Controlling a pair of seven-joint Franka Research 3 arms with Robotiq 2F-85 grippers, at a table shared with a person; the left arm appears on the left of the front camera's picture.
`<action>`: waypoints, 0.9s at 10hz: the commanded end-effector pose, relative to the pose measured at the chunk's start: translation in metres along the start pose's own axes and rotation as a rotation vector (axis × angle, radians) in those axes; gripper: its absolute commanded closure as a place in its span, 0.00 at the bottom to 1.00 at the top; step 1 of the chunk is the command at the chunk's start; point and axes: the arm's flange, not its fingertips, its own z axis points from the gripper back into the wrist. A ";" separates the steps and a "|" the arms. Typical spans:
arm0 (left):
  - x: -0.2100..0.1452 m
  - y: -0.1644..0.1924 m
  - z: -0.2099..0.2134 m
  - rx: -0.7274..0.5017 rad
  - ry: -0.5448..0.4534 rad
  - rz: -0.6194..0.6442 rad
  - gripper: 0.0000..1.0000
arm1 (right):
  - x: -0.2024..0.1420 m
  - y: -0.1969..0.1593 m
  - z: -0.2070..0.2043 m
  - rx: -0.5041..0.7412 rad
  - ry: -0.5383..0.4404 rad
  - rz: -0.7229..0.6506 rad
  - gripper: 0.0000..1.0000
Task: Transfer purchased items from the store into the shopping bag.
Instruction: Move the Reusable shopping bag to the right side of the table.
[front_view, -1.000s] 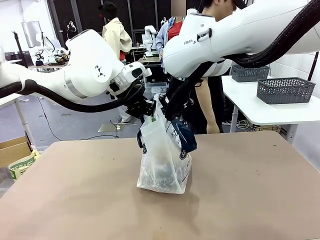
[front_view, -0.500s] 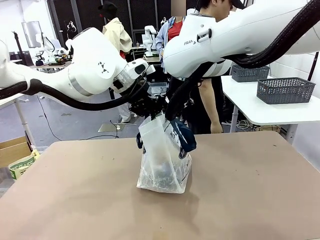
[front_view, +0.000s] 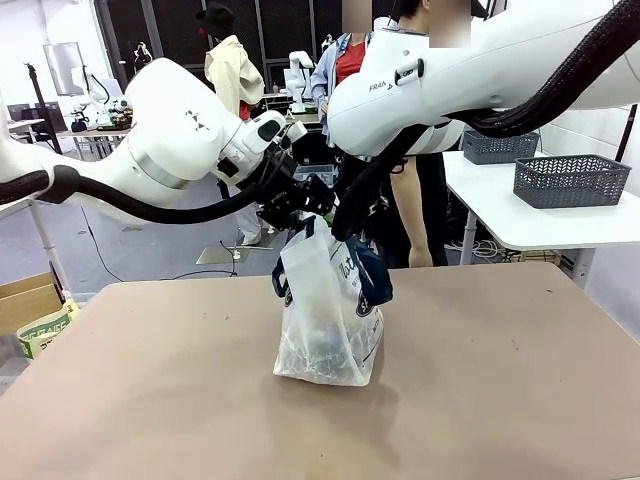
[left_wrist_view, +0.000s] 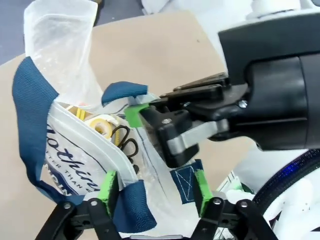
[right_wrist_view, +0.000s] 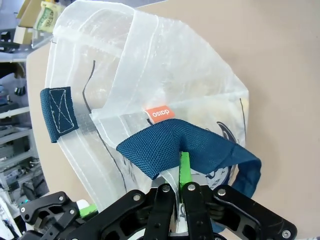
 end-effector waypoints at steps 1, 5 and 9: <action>-0.014 0.007 0.006 -0.064 0.008 -0.022 0.00 | 0.009 0.001 -0.002 0.007 -0.018 0.002 1.00; -0.013 0.005 0.000 -0.067 0.040 -0.031 0.00 | 0.011 0.001 -0.004 0.005 -0.012 0.001 1.00; -0.010 -0.003 -0.027 0.082 0.105 -0.046 0.00 | 0.011 0.001 -0.007 0.004 -0.004 0.007 1.00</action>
